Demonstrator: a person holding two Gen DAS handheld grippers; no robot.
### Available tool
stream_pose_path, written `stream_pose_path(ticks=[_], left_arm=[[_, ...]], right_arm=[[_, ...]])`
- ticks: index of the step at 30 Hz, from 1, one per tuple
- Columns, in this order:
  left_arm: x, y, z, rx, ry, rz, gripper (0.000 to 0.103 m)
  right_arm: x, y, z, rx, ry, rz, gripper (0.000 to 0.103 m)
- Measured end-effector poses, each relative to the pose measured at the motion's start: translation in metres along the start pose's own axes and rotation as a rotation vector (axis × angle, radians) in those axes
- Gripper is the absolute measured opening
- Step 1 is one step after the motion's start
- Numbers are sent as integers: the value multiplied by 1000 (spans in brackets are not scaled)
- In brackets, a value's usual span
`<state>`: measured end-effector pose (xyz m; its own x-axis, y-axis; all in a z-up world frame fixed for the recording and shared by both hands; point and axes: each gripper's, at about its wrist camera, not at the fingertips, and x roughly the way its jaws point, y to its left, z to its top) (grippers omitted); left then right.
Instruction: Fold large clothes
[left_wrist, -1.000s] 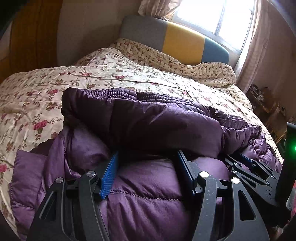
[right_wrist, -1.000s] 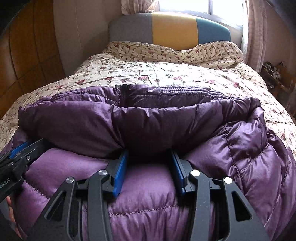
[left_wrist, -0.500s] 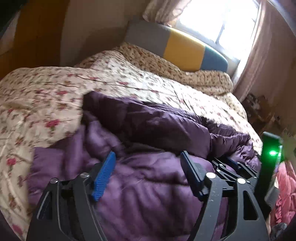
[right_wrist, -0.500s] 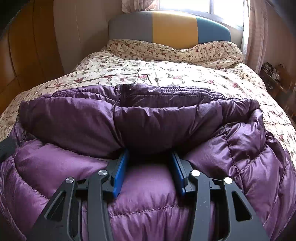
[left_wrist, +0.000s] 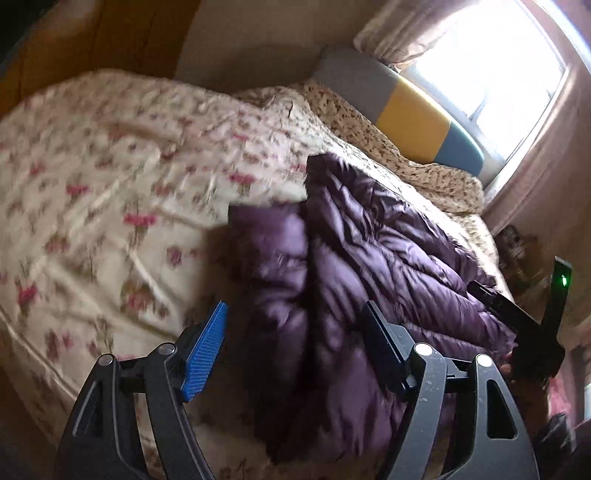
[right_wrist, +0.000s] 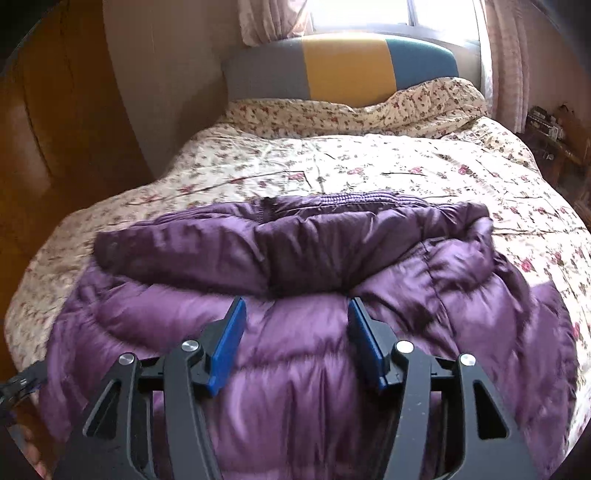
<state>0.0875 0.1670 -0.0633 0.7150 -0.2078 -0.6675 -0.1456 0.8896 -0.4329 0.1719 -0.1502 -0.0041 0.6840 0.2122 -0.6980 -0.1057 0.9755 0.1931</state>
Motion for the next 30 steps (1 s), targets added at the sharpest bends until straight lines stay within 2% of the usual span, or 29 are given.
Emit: stream_pose_path(ticks=[5,8,13,18,23,27,30], left_arm=[[7,20,-9,-127,36,-98,74],[10,27,-12,-185,46,-145,74],[13,31,-15,-235,49,-202,74],[15,40,-14,-282,51,-243,74],[14,41,-14,-273,54,-260,74],[14,42,-18,-294,54,-299,71],[17,40,-21,-314,67,-342,62]], right_arm=[[-34,3,-21,-10,9,60,25],[-49,8,-31,-24,9,93,21],[-52,25,-46,-72,33,131,17],[-37,28,-55,-99,81,88,14],[-33,27,-66,-102,91,59,13],[-29,23,-76,-96,99,61,13],[-24,20,-79,-90,103,66,13]])
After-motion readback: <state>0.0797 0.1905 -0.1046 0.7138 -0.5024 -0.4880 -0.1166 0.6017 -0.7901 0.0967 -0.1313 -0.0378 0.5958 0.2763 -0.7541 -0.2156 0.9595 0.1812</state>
